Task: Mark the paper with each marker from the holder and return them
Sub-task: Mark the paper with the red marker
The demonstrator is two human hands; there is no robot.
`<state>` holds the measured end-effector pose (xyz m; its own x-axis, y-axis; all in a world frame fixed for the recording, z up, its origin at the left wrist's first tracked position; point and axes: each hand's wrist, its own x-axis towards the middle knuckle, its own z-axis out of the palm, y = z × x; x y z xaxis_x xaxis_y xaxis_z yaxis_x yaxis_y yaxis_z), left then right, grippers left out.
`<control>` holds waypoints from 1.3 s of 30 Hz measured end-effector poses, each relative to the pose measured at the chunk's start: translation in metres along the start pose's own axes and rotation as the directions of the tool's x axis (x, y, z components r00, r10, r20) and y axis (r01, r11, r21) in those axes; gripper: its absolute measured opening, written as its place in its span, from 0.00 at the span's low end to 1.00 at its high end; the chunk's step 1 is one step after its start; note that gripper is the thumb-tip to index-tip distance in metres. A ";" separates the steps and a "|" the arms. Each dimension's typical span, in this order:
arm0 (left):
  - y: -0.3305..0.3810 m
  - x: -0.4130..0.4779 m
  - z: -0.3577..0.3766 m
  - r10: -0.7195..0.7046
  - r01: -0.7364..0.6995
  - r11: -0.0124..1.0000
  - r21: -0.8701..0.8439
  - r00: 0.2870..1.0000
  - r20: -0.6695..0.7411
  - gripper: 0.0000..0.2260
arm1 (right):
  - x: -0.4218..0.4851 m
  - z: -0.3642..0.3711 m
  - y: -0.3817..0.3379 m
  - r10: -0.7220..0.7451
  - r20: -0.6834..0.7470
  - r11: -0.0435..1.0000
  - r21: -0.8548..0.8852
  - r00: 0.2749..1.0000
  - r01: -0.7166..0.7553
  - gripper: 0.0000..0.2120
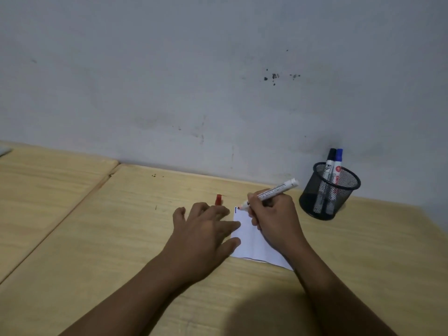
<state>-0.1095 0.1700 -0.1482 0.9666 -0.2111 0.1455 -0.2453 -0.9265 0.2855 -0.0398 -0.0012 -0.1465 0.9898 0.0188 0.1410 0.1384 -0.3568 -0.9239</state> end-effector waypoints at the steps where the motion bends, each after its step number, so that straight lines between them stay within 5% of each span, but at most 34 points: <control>1: 0.000 0.000 0.000 0.010 -0.010 1.000 0.004 1.000 0.006 0.19 | 0.000 0.001 0.001 -0.006 -0.004 1.000 -0.018 1.000 0.006 0.10; 30: 0.001 0.004 -0.002 0.081 -0.082 0.996 0.024 0.996 0.021 0.18 | 0.001 0.001 0.003 -0.041 0.036 0.989 -0.139 0.998 0.046 0.10; 33: 0.001 0.005 -0.002 0.071 -0.071 0.997 0.015 0.997 -0.009 0.19 | 0.002 -0.002 0.002 0.005 -0.004 1.000 -0.003 1.000 -0.005 0.09; 36: -0.001 0.003 -0.002 0.044 -0.047 0.997 -0.058 0.998 -0.055 0.19 | 0.002 -0.015 -0.011 0.032 -0.056 0.947 0.322 0.998 -0.012 0.10; 39: 0.001 0.005 -0.006 -0.090 0.031 0.969 -0.246 0.969 -0.229 0.20 | 0.004 -0.031 -0.032 -0.004 -0.146 0.880 0.470 0.989 0.073 0.09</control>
<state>-0.1057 0.1699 -0.1412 0.9418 -0.0502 0.3325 -0.2257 -0.8272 0.5146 -0.0408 -0.0184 -0.1057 0.9739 -0.1166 0.1949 0.2092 0.1267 -0.9696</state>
